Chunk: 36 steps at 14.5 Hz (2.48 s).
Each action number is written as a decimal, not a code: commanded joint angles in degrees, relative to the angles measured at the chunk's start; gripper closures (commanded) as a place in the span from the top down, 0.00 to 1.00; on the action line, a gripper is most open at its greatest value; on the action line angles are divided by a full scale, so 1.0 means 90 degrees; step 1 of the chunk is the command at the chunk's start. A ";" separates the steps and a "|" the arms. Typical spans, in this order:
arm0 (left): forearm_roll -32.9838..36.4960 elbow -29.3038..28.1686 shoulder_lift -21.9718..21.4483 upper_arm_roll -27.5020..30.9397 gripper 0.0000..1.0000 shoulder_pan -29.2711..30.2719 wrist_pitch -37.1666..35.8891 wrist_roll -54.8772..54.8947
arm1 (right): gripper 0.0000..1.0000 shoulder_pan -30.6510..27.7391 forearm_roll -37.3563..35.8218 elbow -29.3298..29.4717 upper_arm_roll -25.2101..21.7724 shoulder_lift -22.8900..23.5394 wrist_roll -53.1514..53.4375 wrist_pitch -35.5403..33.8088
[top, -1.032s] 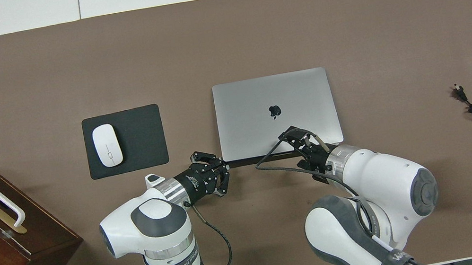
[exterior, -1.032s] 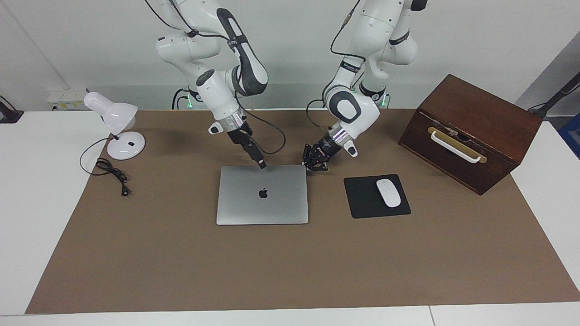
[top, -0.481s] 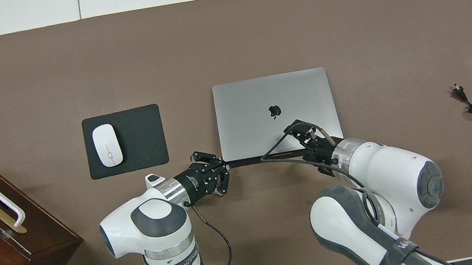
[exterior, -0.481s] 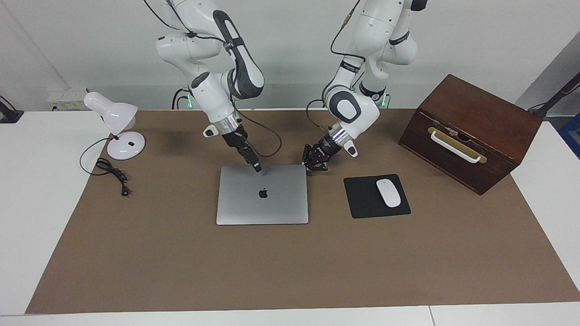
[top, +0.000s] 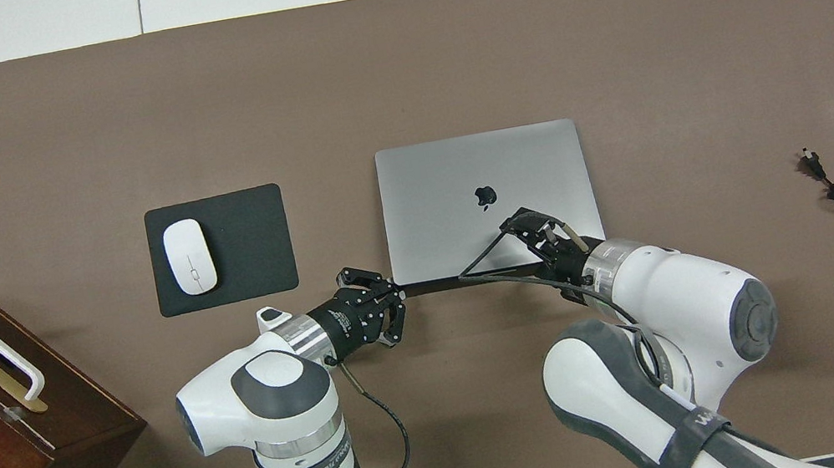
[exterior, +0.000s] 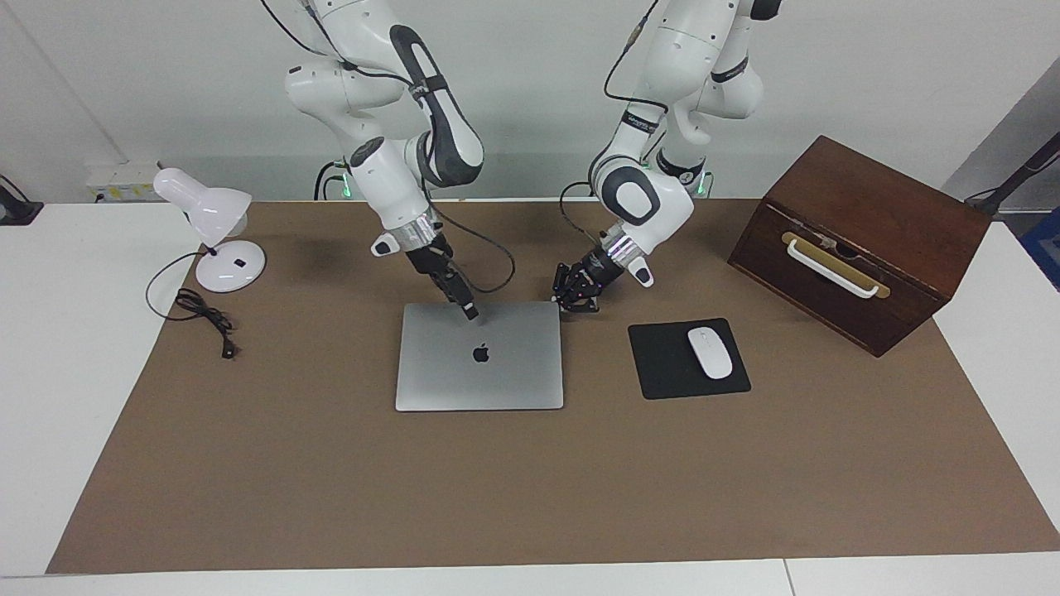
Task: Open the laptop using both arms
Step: 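Lift the laptop lid upward and back with the right gripper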
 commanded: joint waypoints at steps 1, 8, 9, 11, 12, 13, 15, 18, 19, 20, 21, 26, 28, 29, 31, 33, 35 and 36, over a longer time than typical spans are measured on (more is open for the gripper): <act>-0.0189 0.0164 0.0293 0.0076 0.00 -0.0119 0.0118 0.0267 | 1.00 -0.0071 0.0169 0.0189 0.0043 0.0136 -0.0306 0.0145; -0.0189 0.0164 0.0293 0.0076 0.00 -0.0119 0.0118 0.0277 | 1.00 -0.0071 0.0169 0.0375 0.0034 0.0175 -0.0326 0.0165; -0.0189 0.0164 0.0293 0.0076 0.00 -0.0119 0.0118 0.0277 | 1.00 -0.0071 0.0169 0.0423 0.0034 0.0195 -0.0335 0.0165; -0.0189 0.0164 0.0293 0.0076 0.00 -0.0119 0.0118 0.0277 | 1.00 -0.0081 0.0169 0.0492 0.0034 0.0234 -0.0326 0.0165; -0.0189 0.0164 0.0293 0.0076 0.00 -0.0119 0.0118 0.0277 | 1.00 -0.0081 0.0169 0.0570 0.0034 0.0253 -0.0326 0.0165; -0.0189 0.0164 0.0293 0.0076 0.00 -0.0110 0.0118 0.0267 | 1.00 -0.0081 0.0169 0.0619 0.0034 0.0283 -0.0326 0.0165; -0.0189 0.0164 0.0293 0.0076 0.00 -0.0109 0.0118 0.0277 | 1.00 -0.0091 0.0169 0.0765 0.0034 0.0341 -0.0335 0.0155; -0.0189 0.0164 0.0293 0.0076 0.00 -0.0109 0.0118 0.0277 | 1.00 -0.0130 0.0159 0.1009 -0.0034 0.0371 -0.0345 0.0126; -0.0189 0.0164 0.0293 0.0076 0.00 -0.0109 0.0118 0.0277 | 1.00 -0.0130 0.0159 0.1068 -0.0054 0.0380 -0.0345 0.0116; -0.0189 0.0164 0.0293 0.0076 0.00 -0.0109 0.0128 0.0277 | 1.00 -0.0140 0.0159 0.1107 -0.0064 0.0390 -0.0364 0.0116; -0.0189 0.0164 0.0293 0.0076 0.00 -0.0109 0.0118 0.0267 | 1.00 -0.0140 0.0150 0.1165 -0.0074 0.0439 -0.0394 0.0116; -0.0189 0.0164 0.0293 0.0076 0.00 -0.0100 0.0128 0.0267 | 1.00 -0.0149 0.0072 0.1439 -0.0220 0.0556 -0.0619 0.0077; -0.0189 0.0164 0.0293 0.0066 0.00 -0.0100 0.0118 0.0267 | 1.00 -0.0169 0.0062 0.1595 -0.0269 0.0615 -0.0628 0.0058; -0.0189 0.0164 0.0293 0.0076 0.00 -0.0100 0.0118 0.0267 | 1.00 -0.0169 0.0033 0.1663 -0.0308 0.0625 -0.0638 0.0028; -0.0189 0.0164 0.0293 0.0076 0.00 -0.0100 0.0128 0.0267 | 1.00 -0.0169 0.0003 0.1771 -0.0396 0.0644 -0.0755 -0.0050; -0.0189 0.0164 0.0293 0.0076 0.00 -0.0100 0.0118 0.0267 | 1.00 -0.0169 -0.0007 0.1849 -0.0445 0.0644 -0.0862 -0.0060; -0.0189 0.0164 0.0293 0.0076 0.00 -0.0100 0.0118 0.0267 | 1.00 -0.0169 -0.0007 0.1927 -0.0474 0.0644 -0.0999 -0.0069; -0.0189 0.0164 0.0293 0.0076 0.00 -0.0100 0.0118 0.0277 | 1.00 -0.0169 -0.0007 0.1976 -0.0532 0.0644 -0.1077 -0.0099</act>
